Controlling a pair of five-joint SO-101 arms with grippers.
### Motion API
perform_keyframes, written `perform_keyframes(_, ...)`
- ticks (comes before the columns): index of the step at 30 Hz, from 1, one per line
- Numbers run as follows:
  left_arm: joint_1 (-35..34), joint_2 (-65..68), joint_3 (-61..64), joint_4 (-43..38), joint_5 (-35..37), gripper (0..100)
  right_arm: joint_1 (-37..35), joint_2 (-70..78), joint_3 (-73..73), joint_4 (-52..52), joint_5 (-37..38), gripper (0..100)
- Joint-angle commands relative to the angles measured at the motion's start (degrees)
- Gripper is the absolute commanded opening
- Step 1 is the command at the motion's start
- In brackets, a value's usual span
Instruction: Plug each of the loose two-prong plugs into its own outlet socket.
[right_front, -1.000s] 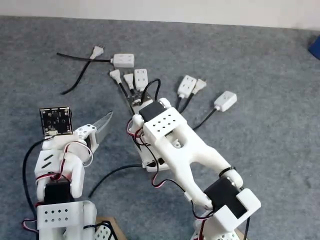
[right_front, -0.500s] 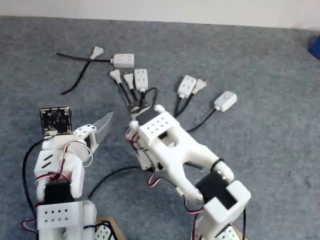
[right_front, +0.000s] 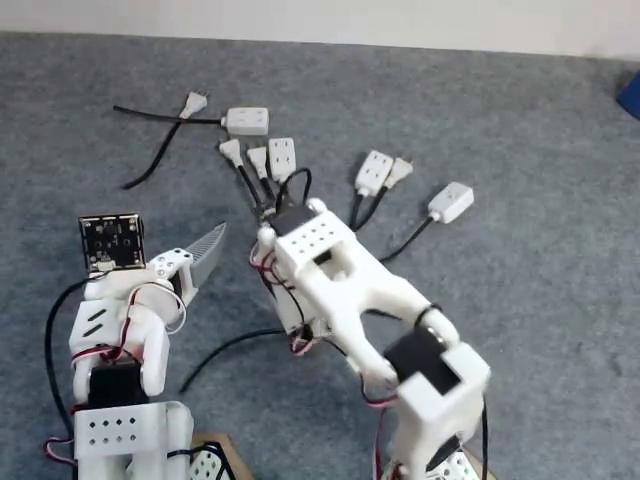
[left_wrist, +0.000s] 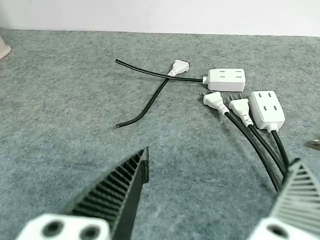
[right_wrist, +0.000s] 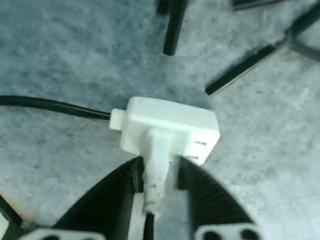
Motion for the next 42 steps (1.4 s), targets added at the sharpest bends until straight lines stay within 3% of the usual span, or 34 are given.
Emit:
perform_keyframes(1,-0.48,-0.22,-0.31,-0.88,0.26,40,1.63,-0.31,-9.54,7.08,1.05,28.8)
perform_keyframes(5,-0.48,-0.22,-0.31,-0.88,0.26,40,1.27,-0.31,-17.36,13.23,1.23,38.0)
perform_keyframes(14,1.01,-0.13,-2.24,2.9,0.35,40,4.53,-7.34,-24.84,13.41,4.04,38.7)
perform_keyframes(17,4.18,0.4,-5.32,9.14,0.35,40,11.38,-10.68,-30.99,13.41,6.51,38.7)
perform_keyframes(20,5.58,4.44,-7.08,9.85,-2.2,40,20.62,-12.18,-37.85,13.49,8.62,38.7)
perform_keyframes(25,5.93,19.65,-14.64,12.4,-5.71,40,36.44,-12.53,-41.54,13.49,11.78,38.7)
perform_keyframes(30,13.32,41.1,-27.91,21.8,-12.57,40,46.02,-12.62,-33.63,11.74,16.09,38.7)
perform_keyframes(34,20.44,54.11,-40.66,34.02,-22.51,40,49.63,-12.97,-20.97,2.15,17.67,38.7)
perform_keyframes(38,22.37,56.48,-49.89,46.07,-38.24,40,52.0,-12.97,-6.81,-11.21,17.58,38.7)
perform_keyframes(42,19.56,54.73,-51.56,49.41,-51.96,40,52.09,-13.05,8.31,-22.9,17.67,38.7)
